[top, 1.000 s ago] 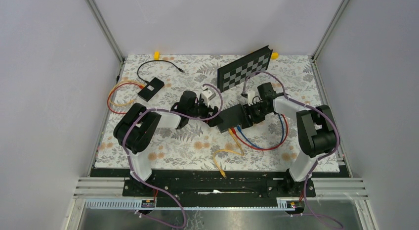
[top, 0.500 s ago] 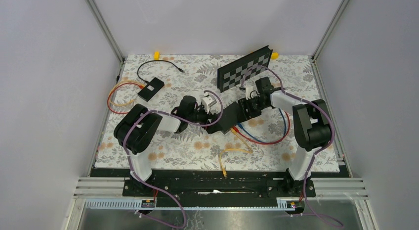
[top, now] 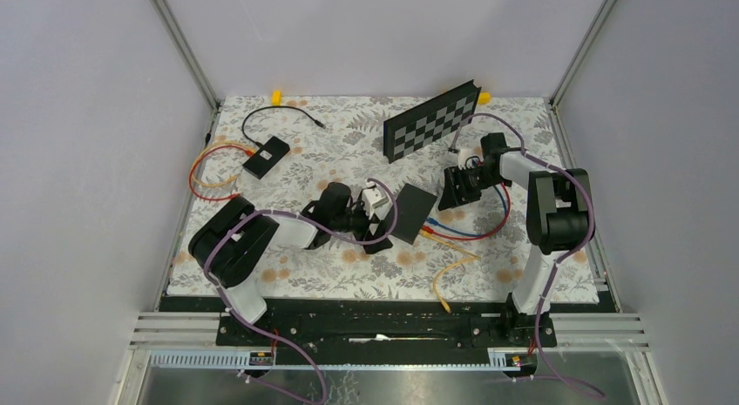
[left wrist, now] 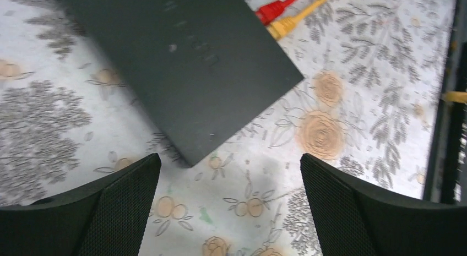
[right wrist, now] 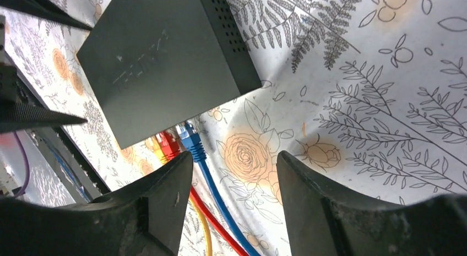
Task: Pull the plug from the switch port
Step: Move the switch port to the center of the board.
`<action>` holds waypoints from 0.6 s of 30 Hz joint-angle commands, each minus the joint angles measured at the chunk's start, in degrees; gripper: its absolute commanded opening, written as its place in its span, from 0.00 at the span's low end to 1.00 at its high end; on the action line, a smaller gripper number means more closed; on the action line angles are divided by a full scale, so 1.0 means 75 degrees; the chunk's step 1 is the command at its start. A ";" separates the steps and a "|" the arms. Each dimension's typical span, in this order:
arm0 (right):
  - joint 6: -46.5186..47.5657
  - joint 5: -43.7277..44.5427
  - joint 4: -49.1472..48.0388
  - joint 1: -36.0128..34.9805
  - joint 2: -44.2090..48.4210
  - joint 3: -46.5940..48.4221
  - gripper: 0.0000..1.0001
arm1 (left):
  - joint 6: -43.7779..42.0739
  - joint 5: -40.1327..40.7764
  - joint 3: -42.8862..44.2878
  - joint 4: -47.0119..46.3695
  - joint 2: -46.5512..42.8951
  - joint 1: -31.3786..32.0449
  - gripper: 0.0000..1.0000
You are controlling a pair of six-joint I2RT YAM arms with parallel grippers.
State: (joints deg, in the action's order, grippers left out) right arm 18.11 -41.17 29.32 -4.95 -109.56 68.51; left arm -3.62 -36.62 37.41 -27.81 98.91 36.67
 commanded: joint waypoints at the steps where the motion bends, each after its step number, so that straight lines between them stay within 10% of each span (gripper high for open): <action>1: 0.0696 -0.0535 0.0530 0.0045 0.0127 -0.0114 0.64 | -0.0147 0.1400 -0.0072 -0.0781 -0.0471 0.0038 0.99; 18: 0.0457 -0.1907 0.1070 0.0045 -0.1317 0.0380 0.56 | -0.0742 0.2455 0.0268 -0.0381 0.0088 0.1165 0.99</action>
State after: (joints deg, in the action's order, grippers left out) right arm 21.61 -53.74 35.14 -4.34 -115.85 69.41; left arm -8.56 -20.67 39.00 -27.99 98.43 44.05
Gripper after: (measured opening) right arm 0.575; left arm 0.987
